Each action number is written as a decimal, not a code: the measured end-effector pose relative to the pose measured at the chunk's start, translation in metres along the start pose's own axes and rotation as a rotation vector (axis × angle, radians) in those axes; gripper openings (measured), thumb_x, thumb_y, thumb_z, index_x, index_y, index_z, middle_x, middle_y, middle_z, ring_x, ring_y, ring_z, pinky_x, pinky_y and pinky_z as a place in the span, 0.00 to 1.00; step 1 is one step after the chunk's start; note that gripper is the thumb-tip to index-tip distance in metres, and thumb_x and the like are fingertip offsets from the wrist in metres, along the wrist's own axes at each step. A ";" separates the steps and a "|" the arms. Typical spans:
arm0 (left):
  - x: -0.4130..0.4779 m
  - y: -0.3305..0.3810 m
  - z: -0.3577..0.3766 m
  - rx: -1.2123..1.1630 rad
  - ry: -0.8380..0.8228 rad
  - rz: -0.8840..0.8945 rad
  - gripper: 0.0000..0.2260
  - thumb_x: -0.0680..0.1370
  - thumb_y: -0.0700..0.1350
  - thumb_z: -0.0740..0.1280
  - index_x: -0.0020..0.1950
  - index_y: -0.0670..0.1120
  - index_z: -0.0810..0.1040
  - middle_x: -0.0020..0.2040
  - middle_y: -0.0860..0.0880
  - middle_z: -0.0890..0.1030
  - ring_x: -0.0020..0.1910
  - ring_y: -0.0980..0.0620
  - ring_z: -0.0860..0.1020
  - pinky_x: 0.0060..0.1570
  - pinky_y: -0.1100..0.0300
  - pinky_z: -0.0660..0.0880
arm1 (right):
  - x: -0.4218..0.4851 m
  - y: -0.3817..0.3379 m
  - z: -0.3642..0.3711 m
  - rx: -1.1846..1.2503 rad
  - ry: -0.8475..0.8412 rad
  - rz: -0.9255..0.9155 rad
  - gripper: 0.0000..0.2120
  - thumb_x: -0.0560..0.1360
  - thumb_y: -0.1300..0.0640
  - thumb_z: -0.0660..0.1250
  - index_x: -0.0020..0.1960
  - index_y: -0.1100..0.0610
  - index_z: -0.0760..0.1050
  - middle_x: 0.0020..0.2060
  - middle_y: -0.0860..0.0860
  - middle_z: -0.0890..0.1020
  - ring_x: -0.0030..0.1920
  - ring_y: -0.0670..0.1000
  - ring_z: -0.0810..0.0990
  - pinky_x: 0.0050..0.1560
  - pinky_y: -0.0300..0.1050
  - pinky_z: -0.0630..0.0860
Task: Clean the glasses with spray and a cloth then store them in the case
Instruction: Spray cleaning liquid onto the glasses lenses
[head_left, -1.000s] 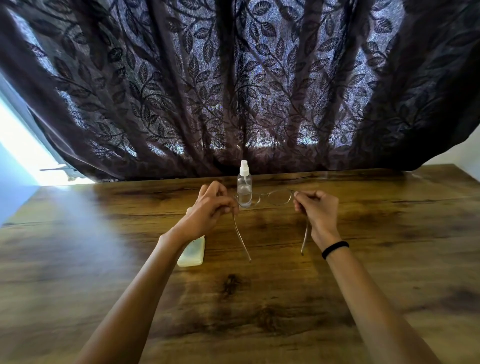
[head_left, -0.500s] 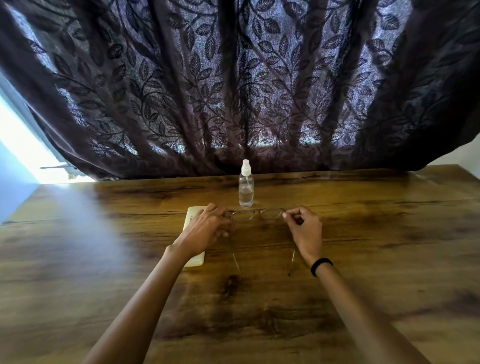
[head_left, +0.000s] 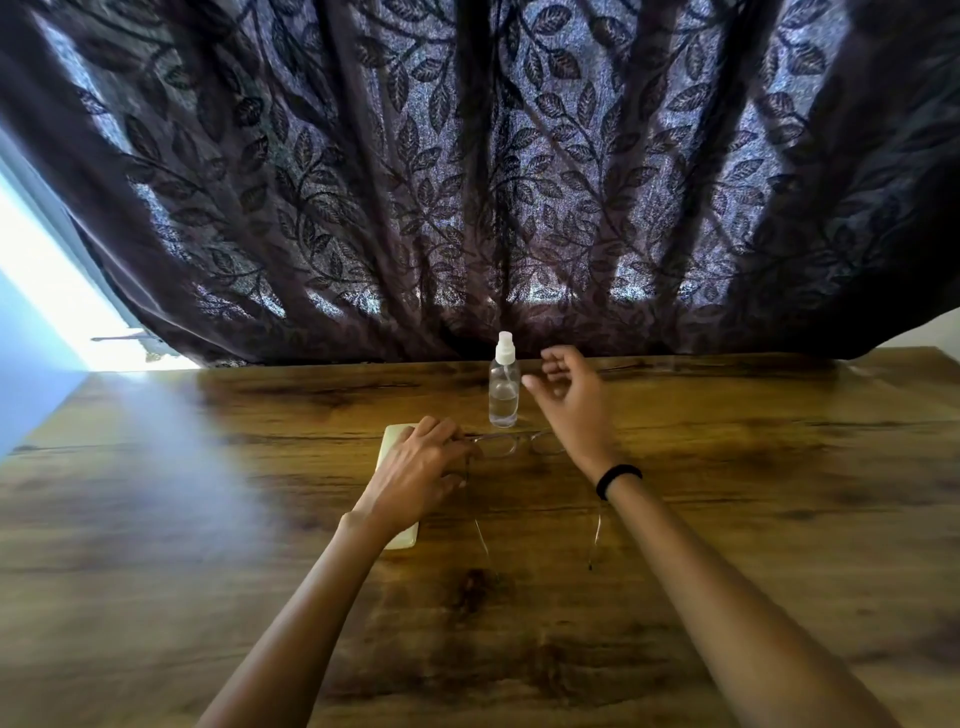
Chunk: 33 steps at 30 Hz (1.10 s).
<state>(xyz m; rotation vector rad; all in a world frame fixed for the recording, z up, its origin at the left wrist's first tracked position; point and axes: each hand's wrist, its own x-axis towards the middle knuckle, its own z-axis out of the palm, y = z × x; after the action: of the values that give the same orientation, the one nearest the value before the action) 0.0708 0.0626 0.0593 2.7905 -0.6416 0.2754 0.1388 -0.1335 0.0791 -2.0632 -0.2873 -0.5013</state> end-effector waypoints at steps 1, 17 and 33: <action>0.000 0.001 0.000 0.037 0.000 0.015 0.16 0.73 0.46 0.69 0.61 0.51 0.76 0.57 0.51 0.73 0.57 0.52 0.68 0.56 0.56 0.68 | 0.004 -0.003 0.007 -0.001 -0.008 -0.010 0.17 0.71 0.56 0.71 0.57 0.60 0.73 0.48 0.53 0.79 0.48 0.48 0.77 0.46 0.39 0.75; 0.011 0.006 0.009 0.193 0.152 0.140 0.14 0.66 0.40 0.74 0.49 0.48 0.80 0.46 0.51 0.80 0.43 0.50 0.78 0.37 0.57 0.73 | 0.017 0.005 0.053 0.016 -0.076 0.093 0.22 0.69 0.54 0.73 0.59 0.57 0.70 0.50 0.51 0.82 0.49 0.48 0.79 0.43 0.39 0.73; 0.017 0.003 0.004 -0.030 0.226 0.145 0.07 0.71 0.36 0.72 0.48 0.42 0.81 0.46 0.46 0.83 0.38 0.48 0.82 0.33 0.56 0.79 | 0.031 -0.039 -0.033 0.264 -0.051 -0.228 0.34 0.74 0.52 0.67 0.72 0.42 0.50 0.60 0.41 0.75 0.52 0.47 0.79 0.54 0.51 0.78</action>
<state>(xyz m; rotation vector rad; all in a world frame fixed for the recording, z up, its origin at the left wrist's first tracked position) 0.0852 0.0522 0.0599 2.6350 -0.7842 0.5951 0.1429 -0.1413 0.1383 -1.7971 -0.5921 -0.5188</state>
